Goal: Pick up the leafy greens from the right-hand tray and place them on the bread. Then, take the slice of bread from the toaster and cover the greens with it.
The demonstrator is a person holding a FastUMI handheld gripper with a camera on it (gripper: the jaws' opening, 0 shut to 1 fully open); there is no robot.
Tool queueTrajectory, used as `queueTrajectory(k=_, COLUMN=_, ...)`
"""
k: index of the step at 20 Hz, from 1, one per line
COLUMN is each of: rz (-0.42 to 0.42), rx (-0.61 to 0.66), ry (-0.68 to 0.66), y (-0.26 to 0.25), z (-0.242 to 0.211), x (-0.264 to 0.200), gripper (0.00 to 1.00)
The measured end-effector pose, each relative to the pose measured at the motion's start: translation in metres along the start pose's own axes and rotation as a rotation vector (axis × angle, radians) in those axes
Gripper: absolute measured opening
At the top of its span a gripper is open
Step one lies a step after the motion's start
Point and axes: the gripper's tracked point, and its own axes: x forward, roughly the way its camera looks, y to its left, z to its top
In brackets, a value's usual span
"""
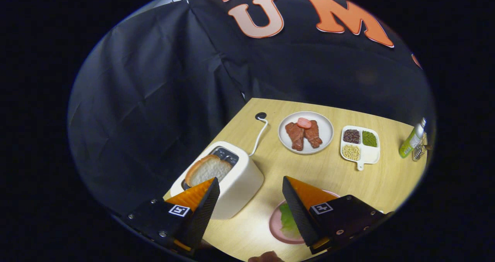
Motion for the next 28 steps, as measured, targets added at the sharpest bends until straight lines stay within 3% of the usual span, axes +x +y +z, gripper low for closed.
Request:
queueTrajectory(k=4, rz=0.038, rx=-0.049, ry=0.047, y=0.037, z=0.011, x=0.014, gripper=0.98)
queueTrajectory(k=8, rz=0.095, rx=-0.020, ry=0.149, y=0.071, z=0.000, x=0.033, gripper=0.95)
queueTrajectory(k=15, rz=0.014, rx=0.039, ry=0.249, y=0.066, z=-0.013, x=0.065, gripper=0.83)
queueTrajectory(k=19, rz=0.007, rx=0.049, ry=0.268, y=0.071, z=-0.018, x=0.071, gripper=0.71)
queueTrajectory(k=26, rz=0.010, rx=0.102, ry=0.256, y=0.059, z=-0.026, x=0.062, gripper=0.20)
queueTrajectory(k=28, rz=0.043, rx=0.122, ry=0.236, y=0.058, z=-0.025, x=0.056, gripper=0.15)
